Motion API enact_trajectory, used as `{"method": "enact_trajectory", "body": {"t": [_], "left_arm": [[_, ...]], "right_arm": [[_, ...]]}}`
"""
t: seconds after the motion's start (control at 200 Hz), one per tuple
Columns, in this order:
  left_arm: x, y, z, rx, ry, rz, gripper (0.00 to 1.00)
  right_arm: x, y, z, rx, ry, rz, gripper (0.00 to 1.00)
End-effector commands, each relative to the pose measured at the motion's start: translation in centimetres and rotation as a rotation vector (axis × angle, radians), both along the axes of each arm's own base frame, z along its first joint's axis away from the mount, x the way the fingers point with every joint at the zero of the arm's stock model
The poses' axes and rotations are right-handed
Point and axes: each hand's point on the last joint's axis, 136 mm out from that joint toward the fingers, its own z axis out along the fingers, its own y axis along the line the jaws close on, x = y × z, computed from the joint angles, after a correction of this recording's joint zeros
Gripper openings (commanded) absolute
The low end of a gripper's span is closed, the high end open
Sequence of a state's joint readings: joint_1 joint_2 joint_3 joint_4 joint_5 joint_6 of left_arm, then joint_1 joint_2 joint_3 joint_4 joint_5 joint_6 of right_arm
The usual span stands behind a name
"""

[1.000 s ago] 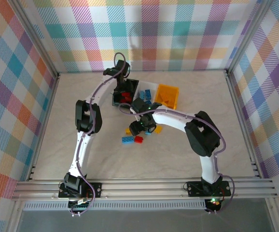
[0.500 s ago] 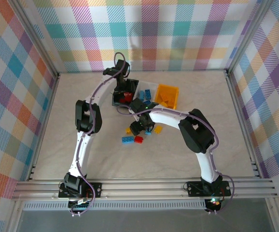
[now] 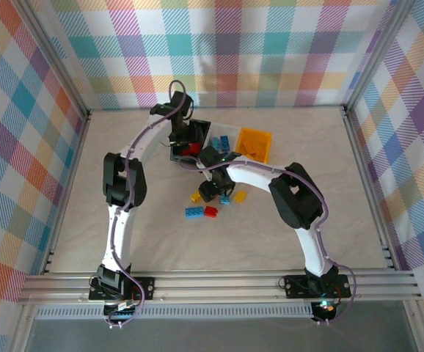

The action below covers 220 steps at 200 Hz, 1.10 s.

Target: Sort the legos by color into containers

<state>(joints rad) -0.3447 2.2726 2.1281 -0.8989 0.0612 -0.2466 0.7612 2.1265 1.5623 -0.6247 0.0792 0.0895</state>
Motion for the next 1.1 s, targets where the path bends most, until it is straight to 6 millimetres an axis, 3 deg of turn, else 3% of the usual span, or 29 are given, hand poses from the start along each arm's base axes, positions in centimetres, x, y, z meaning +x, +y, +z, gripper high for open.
{"method": "enact_trajectory", "body": {"t": [0.0, 0.115, 0.29, 0.465, 0.63, 0.78, 0.94, 1.095], "left_arm": [[-0.7, -0.4, 2.4, -0.038, -0.038, 0.003, 0.68], [-1.3, -0.4, 2.8, -0.054, -0.039, 0.006, 0.68], [-2.5, -0.5, 4.1, -0.066, -0.049, -0.002, 0.68], [-5.0, 0.3, 5.7, -0.068, -0.074, -0.006, 0.69], [-9.4, 2.7, 6.0, -0.039, -0.089, 0.012, 0.70], [-14.2, 4.9, 4.6, -0.013, -0.074, 0.036, 0.70], [-18.4, 7.1, 3.3, 0.016, -0.057, 0.074, 0.71], [-20.9, 5.9, 2.0, -0.027, -0.037, 0.030, 0.71]], "right_arm": [[0.9, 1.2, -0.6, 0.042, -0.011, 0.016, 0.63], [0.8, 0.9, -0.2, 0.037, -0.019, 0.007, 0.50], [0.6, 0.1, 1.4, 0.035, -0.044, -0.013, 0.49], [0.3, -0.2, 6.0, 0.099, -0.091, -0.048, 0.49], [1.2, 1.0, 10.9, 0.194, -0.150, -0.060, 0.50], [4.0, 2.9, 13.5, 0.240, -0.200, -0.064, 0.51], [7.9, 5.3, 14.4, 0.279, -0.246, -0.069, 0.51], [12.1, 6.9, 13.9, 0.298, -0.290, -0.084, 0.51]]}}
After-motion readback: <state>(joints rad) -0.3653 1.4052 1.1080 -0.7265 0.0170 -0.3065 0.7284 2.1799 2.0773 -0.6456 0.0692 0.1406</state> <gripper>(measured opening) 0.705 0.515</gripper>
